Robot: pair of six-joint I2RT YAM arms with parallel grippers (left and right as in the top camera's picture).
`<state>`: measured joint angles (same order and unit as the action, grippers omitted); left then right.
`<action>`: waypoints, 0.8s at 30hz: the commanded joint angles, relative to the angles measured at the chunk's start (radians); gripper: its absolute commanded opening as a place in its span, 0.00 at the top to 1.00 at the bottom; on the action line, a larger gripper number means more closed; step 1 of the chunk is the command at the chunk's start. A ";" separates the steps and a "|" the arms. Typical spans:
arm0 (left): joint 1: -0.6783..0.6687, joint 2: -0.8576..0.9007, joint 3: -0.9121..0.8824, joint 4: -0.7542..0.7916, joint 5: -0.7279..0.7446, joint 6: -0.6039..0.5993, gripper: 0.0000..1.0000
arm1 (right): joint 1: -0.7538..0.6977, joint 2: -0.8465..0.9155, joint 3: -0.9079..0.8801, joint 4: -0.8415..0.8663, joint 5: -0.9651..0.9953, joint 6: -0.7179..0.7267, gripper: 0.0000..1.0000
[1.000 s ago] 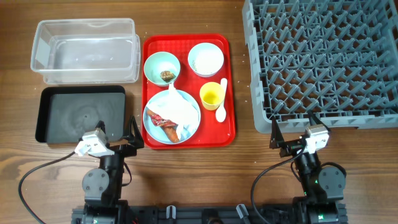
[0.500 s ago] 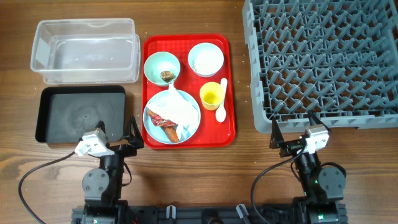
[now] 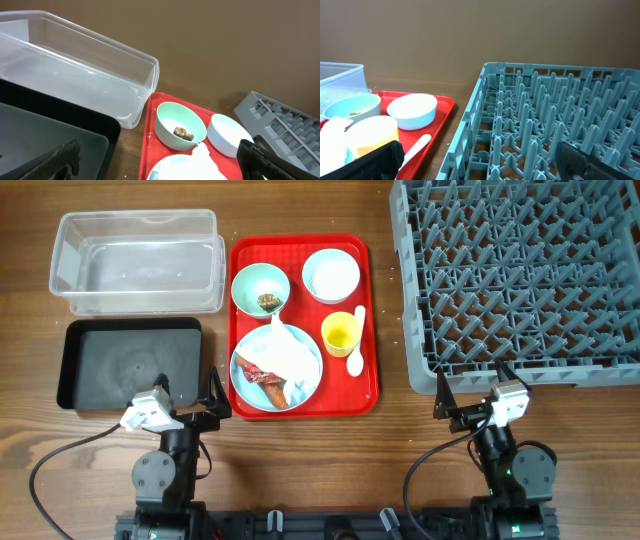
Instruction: Sort waste into correct bins and load items into the dishwasher rack
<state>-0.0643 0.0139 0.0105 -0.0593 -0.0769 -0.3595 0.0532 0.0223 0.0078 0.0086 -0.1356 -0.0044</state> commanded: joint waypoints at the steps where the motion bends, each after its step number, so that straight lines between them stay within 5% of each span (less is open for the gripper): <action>1: 0.005 -0.006 -0.005 0.035 0.101 0.011 0.00 | -0.006 0.005 -0.002 0.003 -0.020 0.118 0.00; 8: 0.005 0.001 0.017 0.060 0.197 -0.041 0.00 | -0.006 0.020 0.014 0.094 -0.076 0.062 0.00; 13: 0.005 0.083 0.274 -0.101 0.163 -0.040 0.01 | -0.006 0.026 0.147 0.122 -0.080 0.138 0.00; 24: -0.045 1.011 1.219 -0.715 0.140 0.091 0.01 | -0.006 0.562 0.774 -0.295 -0.076 0.160 0.00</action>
<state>-0.0715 0.7956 1.0332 -0.6636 0.0723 -0.3035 0.0521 0.4240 0.6113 -0.1848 -0.1944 0.1394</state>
